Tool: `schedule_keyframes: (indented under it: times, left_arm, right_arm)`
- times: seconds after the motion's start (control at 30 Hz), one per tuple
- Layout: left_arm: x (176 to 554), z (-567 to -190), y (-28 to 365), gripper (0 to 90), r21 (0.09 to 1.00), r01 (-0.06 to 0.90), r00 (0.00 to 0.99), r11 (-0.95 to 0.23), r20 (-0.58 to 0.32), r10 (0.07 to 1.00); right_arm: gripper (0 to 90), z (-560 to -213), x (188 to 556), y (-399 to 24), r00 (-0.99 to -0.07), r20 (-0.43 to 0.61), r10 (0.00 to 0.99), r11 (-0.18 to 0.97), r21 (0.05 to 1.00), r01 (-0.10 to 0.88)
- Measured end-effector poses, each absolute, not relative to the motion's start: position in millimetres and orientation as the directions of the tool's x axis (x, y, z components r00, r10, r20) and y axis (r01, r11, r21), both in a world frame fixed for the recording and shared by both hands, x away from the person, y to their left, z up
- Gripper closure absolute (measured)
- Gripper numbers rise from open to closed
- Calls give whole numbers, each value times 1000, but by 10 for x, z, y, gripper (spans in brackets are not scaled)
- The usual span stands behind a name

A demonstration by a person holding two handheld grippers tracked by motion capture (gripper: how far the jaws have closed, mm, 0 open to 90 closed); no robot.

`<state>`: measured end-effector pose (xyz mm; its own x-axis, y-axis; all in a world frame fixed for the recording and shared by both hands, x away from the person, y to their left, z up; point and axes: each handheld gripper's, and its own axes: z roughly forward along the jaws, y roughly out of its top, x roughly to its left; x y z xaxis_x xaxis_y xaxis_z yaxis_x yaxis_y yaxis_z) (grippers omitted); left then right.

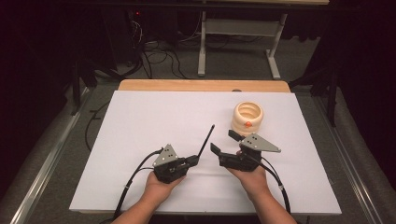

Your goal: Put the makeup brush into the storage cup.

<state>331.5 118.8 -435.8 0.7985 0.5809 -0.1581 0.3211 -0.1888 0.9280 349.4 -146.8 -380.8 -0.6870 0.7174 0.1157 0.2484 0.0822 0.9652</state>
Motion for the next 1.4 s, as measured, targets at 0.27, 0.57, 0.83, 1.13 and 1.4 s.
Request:
schedule_keyframes:
  times: [0.27,0.57,0.83,1.13,1.4]
  left_arm:
    - [3305,-4349,1182,842,929,319,801,-186,-159,577]
    - [3280,-4332,1142,842,930,316,807,-186,-160,569]
    - [3241,-4325,1071,843,931,312,814,-192,-157,560]
    - [3230,-4324,1044,842,931,312,810,-190,-157,565]
    - [3223,-4324,1035,842,932,311,811,-189,-156,563]
  right_arm:
    - [228,-3832,3485,-1431,-695,147,703,55,964,259]
    - [272,-3839,3474,-1417,-701,207,682,5,958,288]
    - [341,-3841,3467,-1419,-698,256,669,-35,949,314]
    - [479,-3858,3463,-1417,-701,287,653,-68,944,324]
    - [583,-3878,3461,-1403,-704,305,642,-83,940,332]
